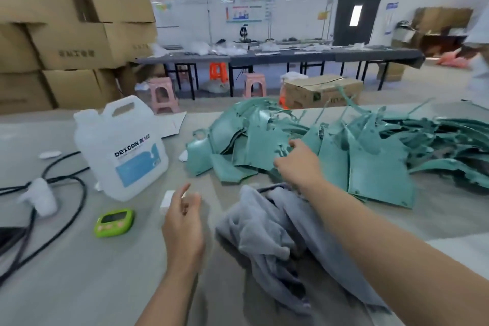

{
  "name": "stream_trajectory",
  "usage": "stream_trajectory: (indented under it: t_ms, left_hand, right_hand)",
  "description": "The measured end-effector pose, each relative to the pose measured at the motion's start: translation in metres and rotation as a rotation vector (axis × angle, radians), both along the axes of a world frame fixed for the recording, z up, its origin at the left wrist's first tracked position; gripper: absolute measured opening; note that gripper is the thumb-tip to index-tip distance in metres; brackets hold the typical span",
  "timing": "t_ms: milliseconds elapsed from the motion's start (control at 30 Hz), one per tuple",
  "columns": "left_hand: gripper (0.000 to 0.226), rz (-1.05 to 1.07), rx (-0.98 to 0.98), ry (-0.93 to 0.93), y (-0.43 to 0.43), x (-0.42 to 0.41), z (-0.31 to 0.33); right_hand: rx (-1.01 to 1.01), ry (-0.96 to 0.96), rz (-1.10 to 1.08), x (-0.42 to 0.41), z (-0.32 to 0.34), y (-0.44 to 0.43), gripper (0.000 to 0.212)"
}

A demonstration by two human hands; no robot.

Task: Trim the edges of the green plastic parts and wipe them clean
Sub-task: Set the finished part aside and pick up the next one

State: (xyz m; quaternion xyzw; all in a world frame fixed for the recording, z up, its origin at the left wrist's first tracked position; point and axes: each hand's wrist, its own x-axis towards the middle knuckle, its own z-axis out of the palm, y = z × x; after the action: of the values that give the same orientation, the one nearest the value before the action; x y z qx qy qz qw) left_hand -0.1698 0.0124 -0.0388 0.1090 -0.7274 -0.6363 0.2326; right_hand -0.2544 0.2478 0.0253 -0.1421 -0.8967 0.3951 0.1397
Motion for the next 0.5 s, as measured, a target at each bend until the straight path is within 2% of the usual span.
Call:
stream_trajectory:
  t_ms: [67,133,167,233,267,333,400,433,500]
  left_hand:
    - [0.046,-0.028,-0.005,-0.063,-0.001,-0.008,-0.005]
    - [0.053,-0.039,0.020,-0.095,-0.004,-0.014,-0.007]
    - [0.053,-0.033,0.029,-0.103,-0.006,-0.016,-0.009]
    - [0.050,-0.029,0.021,-0.111,-0.007,-0.018,-0.011]
    - [0.047,-0.037,0.006,-0.117,-0.006,-0.017,-0.010]
    - [0.039,-0.056,-0.039,-0.113,-0.003,-0.019,-0.010]
    - [0.027,-0.075,-0.098,-0.080,0.001,-0.017,-0.008]
    - [0.026,-0.080,-0.131,-0.052,0.004,-0.014,-0.006]
    - [0.038,-0.105,-0.181,0.016,0.009,-0.008,-0.001]
  right_hand:
    - [0.168,-0.126,-0.029,-0.016,-0.008,0.002,0.030]
    - [0.322,-0.190,-0.029,-0.021,-0.013,0.006,0.013]
    - [0.359,-0.148,-0.046,-0.021,-0.011,0.008,0.012]
    - [0.377,0.074,-0.141,-0.018,0.009,0.013,0.018]
    - [0.343,0.224,-0.204,-0.014,0.026,0.015,0.022]
    - [0.145,0.524,-0.242,-0.005,0.063,0.016,0.023]
    - [-0.094,0.758,-0.124,0.016,0.094,0.008,0.017]
    - [-0.176,0.831,-0.029,0.028,0.104,0.000,0.015]
    - [-0.320,0.869,0.135,0.046,0.112,-0.019,0.018]
